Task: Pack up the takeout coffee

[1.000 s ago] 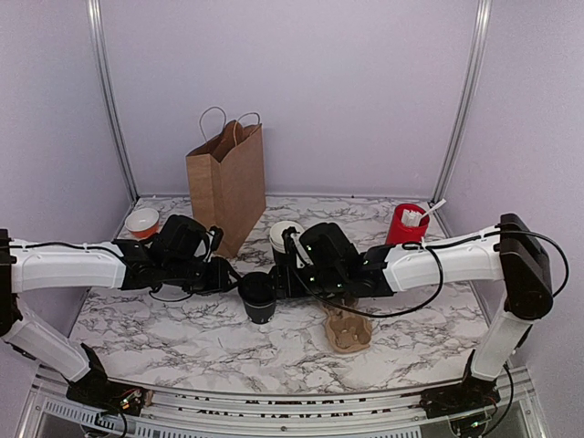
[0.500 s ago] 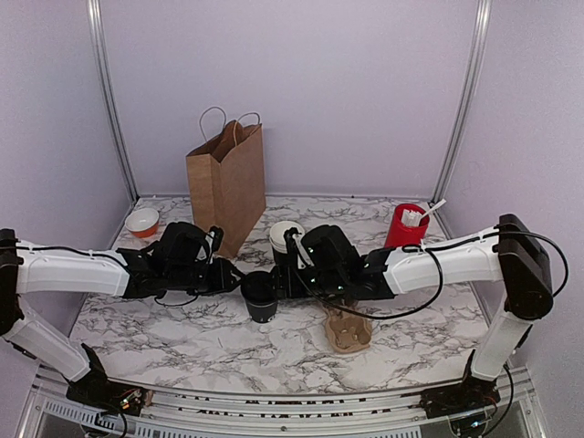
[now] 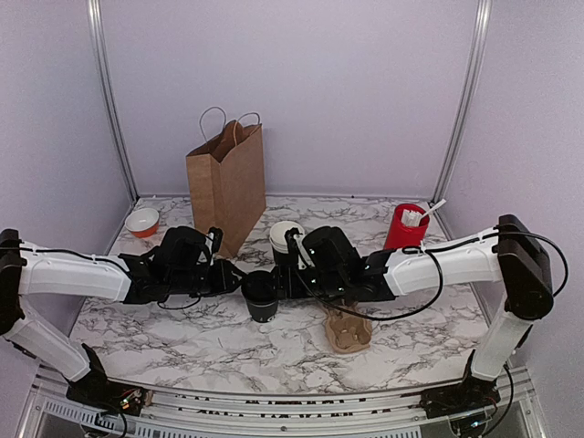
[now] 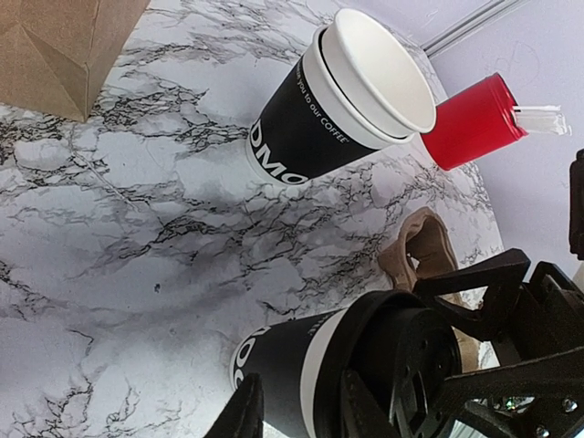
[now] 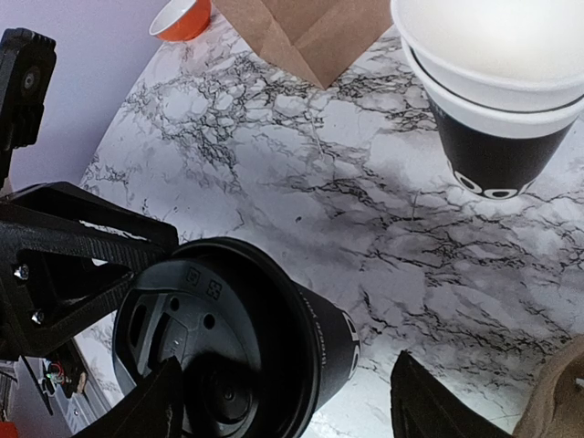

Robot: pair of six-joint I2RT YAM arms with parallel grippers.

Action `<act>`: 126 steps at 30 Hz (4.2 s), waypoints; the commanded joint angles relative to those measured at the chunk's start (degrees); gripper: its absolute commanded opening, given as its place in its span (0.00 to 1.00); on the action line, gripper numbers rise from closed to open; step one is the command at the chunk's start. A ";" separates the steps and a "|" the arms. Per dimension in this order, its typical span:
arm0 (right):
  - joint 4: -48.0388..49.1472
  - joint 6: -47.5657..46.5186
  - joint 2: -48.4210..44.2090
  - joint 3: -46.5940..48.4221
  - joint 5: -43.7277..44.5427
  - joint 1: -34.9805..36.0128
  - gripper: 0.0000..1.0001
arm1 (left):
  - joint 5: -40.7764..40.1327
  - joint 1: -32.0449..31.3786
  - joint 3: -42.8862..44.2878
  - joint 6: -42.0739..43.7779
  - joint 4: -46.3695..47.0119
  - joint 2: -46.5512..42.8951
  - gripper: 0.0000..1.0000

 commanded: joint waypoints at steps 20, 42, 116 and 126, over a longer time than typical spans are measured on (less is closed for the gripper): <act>-5.59 -2.70 1.49 -2.62 1.74 0.18 0.74 | -3.85 -8.45 -3.51 -5.10 -27.44 1.93 0.28; -4.03 -3.42 0.15 -5.82 1.56 0.25 0.74 | -2.12 -7.95 -4.25 -3.53 -26.82 10.51 0.23; -0.09 3.50 -8.61 -9.49 -12.33 -6.19 0.64 | -8.00 -9.21 18.78 8.96 -23.12 6.70 0.64; -0.67 3.02 -7.74 -8.65 -12.41 -5.76 0.64 | -8.20 -9.71 17.85 8.11 -22.60 7.48 0.63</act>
